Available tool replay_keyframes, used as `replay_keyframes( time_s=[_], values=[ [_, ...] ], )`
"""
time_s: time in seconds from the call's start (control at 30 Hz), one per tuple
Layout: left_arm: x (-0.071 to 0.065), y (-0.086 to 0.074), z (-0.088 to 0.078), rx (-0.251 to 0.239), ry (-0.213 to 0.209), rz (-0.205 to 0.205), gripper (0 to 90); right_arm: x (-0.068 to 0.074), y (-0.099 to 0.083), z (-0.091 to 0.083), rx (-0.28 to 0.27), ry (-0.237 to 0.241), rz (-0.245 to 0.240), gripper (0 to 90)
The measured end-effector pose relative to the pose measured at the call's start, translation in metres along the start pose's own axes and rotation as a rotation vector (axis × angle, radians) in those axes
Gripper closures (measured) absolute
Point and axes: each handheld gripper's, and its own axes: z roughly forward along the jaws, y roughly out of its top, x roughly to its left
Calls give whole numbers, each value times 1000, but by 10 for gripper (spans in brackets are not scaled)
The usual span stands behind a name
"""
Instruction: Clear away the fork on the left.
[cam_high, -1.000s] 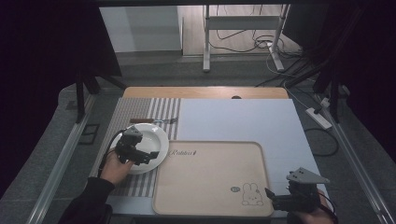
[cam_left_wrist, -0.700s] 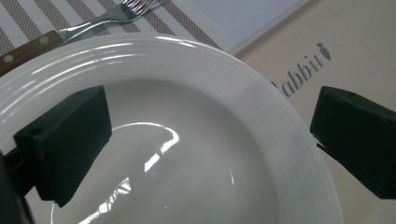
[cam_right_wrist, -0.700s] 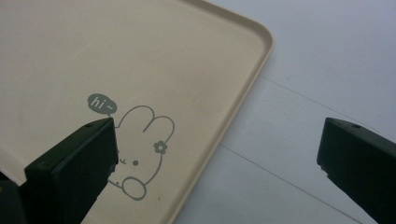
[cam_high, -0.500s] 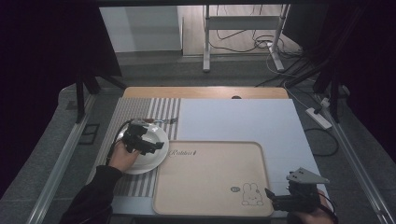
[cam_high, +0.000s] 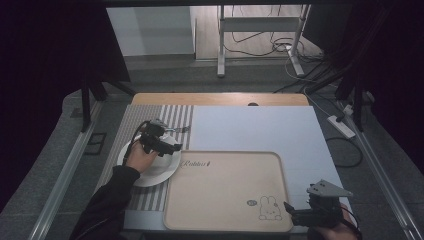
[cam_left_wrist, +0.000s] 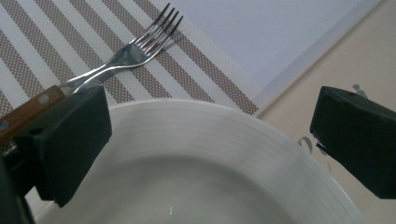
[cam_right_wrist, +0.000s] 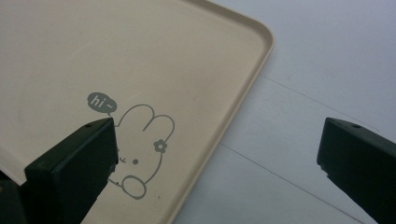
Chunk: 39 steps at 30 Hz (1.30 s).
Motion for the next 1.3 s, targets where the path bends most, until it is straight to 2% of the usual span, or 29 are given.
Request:
replay_keyframes(
  time_s=[0.47,0.63,0.7,0.73,0.8,0.87,0.93,0.97,1.03,1.07,1.1,1.13,1.17,1.2,1.3],
  values=[
    [11,19,25,42,10,-6,1,0,0,0,2,2,0,0],
    [19,25,31,55,-2,-14,1,0,0,0,2,3,0,0],
    [22,27,33,71,17,-9,22,0,0,0,1,4,0,0],
    [26,29,32,81,40,4,47,0,0,0,1,4,0,0],
    [29,30,32,87,48,4,77,0,0,0,1,4,-1,0],
    [35,31,30,88,54,-5,152,0,0,0,1,4,-1,0],
    [44,32,28,90,55,-16,279,0,0,0,1,4,-1,0],
    [48,32,27,95,71,-21,331,0,0,0,2,4,-1,0],
    [56,31,24,109,76,-21,500,0,0,0,2,4,-1,0],
    [60,31,23,115,82,-26,543,0,0,0,2,5,-1,0],
    [65,31,21,121,69,-32,597,0,0,0,3,6,-2,0],
    [70,30,19,120,58,-36,679,0,-1,0,3,8,-4,0],
    [75,30,17,128,57,-42,811,0,-1,0,5,9,-5,0],
    [79,29,16,136,64,-47,873,0,0,0,6,9,-5,0],
    [95,27,14,170,81,-74,889,0,0,0,6,9,-5,0]
  ],
)
